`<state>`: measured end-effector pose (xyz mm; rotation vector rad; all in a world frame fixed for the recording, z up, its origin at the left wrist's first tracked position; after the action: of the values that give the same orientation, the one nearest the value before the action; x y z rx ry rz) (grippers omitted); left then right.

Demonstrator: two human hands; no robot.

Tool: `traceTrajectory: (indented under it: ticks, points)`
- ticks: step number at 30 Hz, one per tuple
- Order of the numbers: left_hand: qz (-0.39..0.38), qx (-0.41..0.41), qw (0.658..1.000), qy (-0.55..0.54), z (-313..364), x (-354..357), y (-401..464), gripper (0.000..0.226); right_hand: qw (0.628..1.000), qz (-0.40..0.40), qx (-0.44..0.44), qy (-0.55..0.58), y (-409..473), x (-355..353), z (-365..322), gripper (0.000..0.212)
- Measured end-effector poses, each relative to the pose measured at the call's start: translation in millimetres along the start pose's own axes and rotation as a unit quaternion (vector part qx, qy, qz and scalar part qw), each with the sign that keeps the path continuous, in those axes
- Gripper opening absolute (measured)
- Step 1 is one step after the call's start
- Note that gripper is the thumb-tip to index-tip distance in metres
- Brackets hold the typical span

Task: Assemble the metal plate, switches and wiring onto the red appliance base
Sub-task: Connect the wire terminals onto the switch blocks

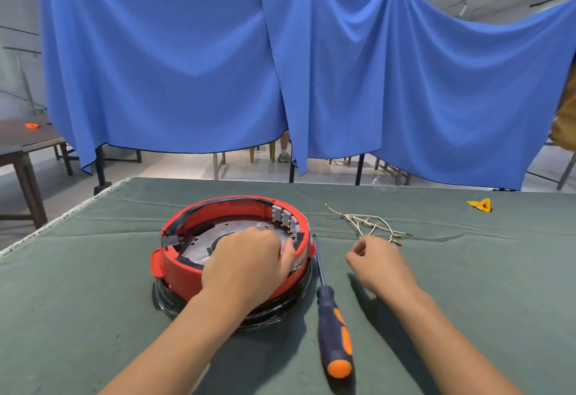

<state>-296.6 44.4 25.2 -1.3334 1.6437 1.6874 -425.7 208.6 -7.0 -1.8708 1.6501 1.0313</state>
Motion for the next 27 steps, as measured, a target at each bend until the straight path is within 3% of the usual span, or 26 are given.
traceTrajectory:
  ticks: [2, 6, 11, 14, 17, 20, 27]
  points:
    - [0.006, 0.000, 1.000, 0.011, 1.0, -1.1, -0.3, 0.046, 0.999, 0.044, -0.003, -0.027, 6.7, -2.0, 17.4, 0.023]
    - [0.008, 0.000, 1.000, 0.030, 3.7, -2.1, -1.9, 0.044, 0.996, 0.034, 0.003, -0.078, 22.5, 6.7, 31.5, 0.041]
    - [0.012, 0.002, 0.999, 0.036, 4.9, -1.4, -1.8, 0.043, 0.994, 0.050, 0.014, -0.094, 35.3, 10.7, 31.6, 0.026]
    - [0.009, 0.001, 0.999, 0.038, 3.3, 0.2, -1.5, 0.043, 0.997, 0.059, 0.001, -0.042, 33.5, 9.8, 32.7, 0.012]
    - [0.005, 0.001, 1.000, 0.028, 2.1, 1.5, -1.8, 0.042, 0.995, 0.074, -0.046, 0.047, 27.0, 7.8, 27.3, 0.013]
    - [0.004, 0.005, 1.000, 0.013, 1.9, 0.8, -2.6, 0.041, 0.976, 0.103, -0.076, 0.174, 16.0, 1.9, 18.6, 0.018]
    - [-0.012, 0.008, 0.999, -0.030, -2.7, -3.1, -9.6, 0.047, 0.920, 0.151, -0.088, 0.351, -10.5, -21.4, 2.0, 0.020]
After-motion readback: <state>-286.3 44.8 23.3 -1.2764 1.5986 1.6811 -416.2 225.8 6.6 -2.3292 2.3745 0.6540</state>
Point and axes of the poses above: each hand's wrist, its own y-axis towards the middle knuckle, its own x-axis out of the palm, z = x × y, the point moved 3 cm from there along y, towards the middle knuckle, and after that the axes turned 12 degrees about y, right-handed, at the moved point
